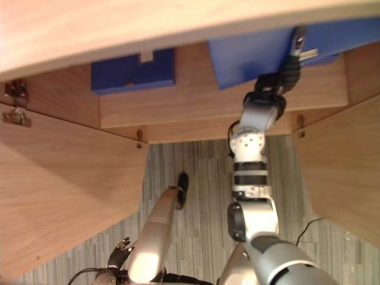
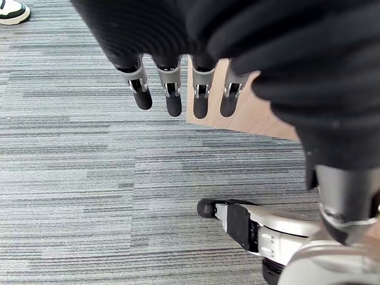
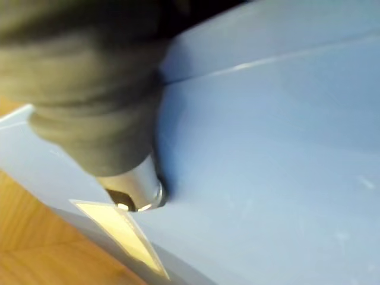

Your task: Walk over to the cabinet, pick up the folder, carry it to the office cabinet, place the folder inside the office cabinet, then close the office cabinet door

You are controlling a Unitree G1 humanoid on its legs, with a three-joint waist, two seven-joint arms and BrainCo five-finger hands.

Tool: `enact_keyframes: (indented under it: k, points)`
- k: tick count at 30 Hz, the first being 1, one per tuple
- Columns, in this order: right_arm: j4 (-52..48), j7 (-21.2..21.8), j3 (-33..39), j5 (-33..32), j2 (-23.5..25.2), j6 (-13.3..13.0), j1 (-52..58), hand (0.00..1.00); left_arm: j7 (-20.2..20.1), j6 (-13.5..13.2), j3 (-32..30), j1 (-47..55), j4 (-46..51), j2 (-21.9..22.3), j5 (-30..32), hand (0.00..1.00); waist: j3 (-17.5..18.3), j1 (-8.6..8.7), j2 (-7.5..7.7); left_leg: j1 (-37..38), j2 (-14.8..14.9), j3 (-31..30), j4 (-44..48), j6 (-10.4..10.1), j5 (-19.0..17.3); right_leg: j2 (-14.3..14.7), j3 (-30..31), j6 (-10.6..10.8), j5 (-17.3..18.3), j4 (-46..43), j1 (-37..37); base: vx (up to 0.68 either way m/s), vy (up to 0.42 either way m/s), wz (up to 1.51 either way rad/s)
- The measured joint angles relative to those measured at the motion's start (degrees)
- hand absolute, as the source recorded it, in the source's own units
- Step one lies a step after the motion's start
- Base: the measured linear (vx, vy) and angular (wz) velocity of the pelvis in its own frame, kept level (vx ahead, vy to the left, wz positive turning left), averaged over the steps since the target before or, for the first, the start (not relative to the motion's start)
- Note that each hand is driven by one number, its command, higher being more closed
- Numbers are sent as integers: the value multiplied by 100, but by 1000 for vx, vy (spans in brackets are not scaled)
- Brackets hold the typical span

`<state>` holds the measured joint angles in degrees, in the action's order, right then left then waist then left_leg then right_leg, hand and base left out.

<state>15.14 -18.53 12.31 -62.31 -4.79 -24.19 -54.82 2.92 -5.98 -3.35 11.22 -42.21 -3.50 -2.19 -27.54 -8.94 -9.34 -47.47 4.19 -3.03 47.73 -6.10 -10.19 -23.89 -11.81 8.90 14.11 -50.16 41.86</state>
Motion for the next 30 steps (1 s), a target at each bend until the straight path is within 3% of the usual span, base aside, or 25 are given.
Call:
enact_keyframes:
  k: [4,10,17,30]
  points:
    - [-28,-210,4,17,-161,-43,-344,100,14,33,-49,-120,-36,13,-232,0,-23,-35,-19,-490,-149,-23,517,-38,-96,-210,249,47,247,-708,586,-68,5,15]
    - [-38,-312,9,-1,-213,-50,-673,100,137,69,-122,-215,-35,66,-411,0,-32,-108,-40,-869,-190,6,766,-76,-121,-269,450,60,345,-1101,1096,-20,6,2]
    - [143,-456,12,-197,-580,-50,-895,100,228,113,-129,-216,-46,100,-513,0,-28,-135,-49,-886,-191,-32,768,-67,-87,-270,428,31,360,-1143,1106,17,1,1]
    - [1406,-916,230,-902,-1016,-97,-2145,100,375,165,-264,-521,-306,160,-516,0,-14,-127,-67,-1054,-276,-262,631,-120,67,-311,170,-5,346,-1087,1103,58,17,7]
